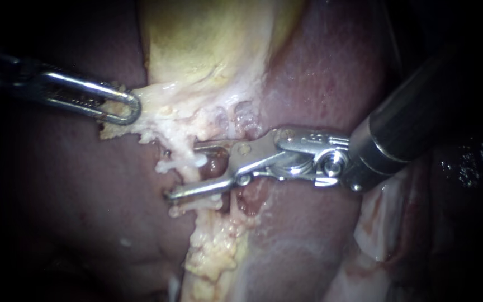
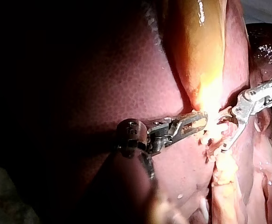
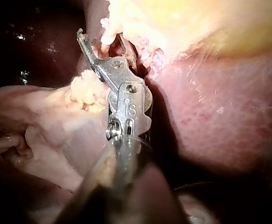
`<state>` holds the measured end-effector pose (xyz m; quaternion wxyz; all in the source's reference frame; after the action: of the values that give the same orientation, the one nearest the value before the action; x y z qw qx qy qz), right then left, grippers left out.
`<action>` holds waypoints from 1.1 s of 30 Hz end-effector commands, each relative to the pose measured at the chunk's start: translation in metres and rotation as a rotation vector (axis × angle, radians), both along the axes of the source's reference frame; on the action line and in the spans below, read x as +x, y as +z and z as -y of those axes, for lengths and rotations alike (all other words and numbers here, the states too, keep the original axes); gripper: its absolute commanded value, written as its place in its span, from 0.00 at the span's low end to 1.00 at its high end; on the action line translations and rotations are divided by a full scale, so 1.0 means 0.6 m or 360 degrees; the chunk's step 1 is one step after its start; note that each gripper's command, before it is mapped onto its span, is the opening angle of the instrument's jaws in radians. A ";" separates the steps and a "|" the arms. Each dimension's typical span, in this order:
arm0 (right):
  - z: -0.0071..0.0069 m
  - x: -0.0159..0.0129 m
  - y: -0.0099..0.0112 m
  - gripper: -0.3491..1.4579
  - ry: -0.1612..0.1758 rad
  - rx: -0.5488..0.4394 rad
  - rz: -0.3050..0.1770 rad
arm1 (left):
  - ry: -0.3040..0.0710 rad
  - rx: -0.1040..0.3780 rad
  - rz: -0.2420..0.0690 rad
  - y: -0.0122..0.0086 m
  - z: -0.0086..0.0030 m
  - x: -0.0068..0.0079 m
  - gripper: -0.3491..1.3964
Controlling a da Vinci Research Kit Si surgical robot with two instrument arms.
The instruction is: Going back third clip left tube
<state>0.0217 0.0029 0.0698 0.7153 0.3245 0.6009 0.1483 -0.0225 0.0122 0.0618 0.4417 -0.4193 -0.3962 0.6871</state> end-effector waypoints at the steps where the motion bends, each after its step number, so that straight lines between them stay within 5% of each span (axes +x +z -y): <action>1: -0.0002 -0.0005 0.0001 0.47 0.0014 -0.0003 0.0008 | 0.0000 0.0000 0.0000 0.0000 0.0000 0.0000 0.00; 15: -0.0009 -0.0084 -0.0005 0.47 0.0052 -0.0074 0.0021 | 0.0000 0.0000 0.0000 0.0000 0.0000 0.0001 0.00; 24: -0.0007 -0.0172 -0.0040 0.47 0.0105 -0.0317 0.0028 | 0.0000 0.0000 0.0000 0.0000 0.0000 0.0001 0.00; 33: 0.0009 -0.0256 -0.0074 0.47 0.0073 -0.0410 -0.0008 | 0.0001 0.0000 0.0000 0.0000 0.0000 0.0001 0.00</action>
<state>0.0059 0.0023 0.0652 0.7464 0.2159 0.6238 0.0853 -0.0224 0.0122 0.0618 0.4416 -0.4192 -0.3962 0.6873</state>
